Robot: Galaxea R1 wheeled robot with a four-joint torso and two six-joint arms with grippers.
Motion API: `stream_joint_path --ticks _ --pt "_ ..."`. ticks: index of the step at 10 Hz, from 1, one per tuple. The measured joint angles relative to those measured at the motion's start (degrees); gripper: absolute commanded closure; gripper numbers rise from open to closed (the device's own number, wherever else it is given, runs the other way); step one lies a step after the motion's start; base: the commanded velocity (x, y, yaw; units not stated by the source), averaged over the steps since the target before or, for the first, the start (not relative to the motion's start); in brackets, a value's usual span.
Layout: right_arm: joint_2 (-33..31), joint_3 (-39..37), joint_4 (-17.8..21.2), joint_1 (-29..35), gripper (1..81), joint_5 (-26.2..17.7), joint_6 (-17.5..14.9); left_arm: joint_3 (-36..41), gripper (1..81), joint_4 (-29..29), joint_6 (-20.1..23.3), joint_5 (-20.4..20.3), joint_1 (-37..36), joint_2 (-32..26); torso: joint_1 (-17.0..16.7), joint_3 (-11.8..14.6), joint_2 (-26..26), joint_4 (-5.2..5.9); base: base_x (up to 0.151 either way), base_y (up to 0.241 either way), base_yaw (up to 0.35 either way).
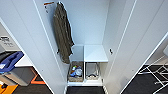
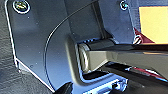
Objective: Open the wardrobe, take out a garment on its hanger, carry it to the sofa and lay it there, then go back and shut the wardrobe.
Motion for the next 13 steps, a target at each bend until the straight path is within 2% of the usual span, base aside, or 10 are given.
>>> stream_joint_path --ticks 7,12,13 --pt "0.0 0.0 -0.05 -0.22 1.0 -0.18 -0.02 0.0 1.0 -0.09 0.0 0.02 0.48 0.0 0.02 0.33 0.04 0.0 0.009 0.0 0.0" --pt "-0.02 0.0 -0.13 -0.17 1.0 -0.4 -0.15 0.0 1.0 -0.09 -0.17 -0.06 1.66 -1.16 0.0 7.39 0.04 0.0 0.0 0.0 0.0" --pt "-0.02 0.0 -0.11 0.17 1.0 -0.32 -0.17 0.0 1.0 -0.09 -0.17 -0.04 1.8 -1.6 -0.07 7.91 0.0 0.0 0.0 0.0 0.0"
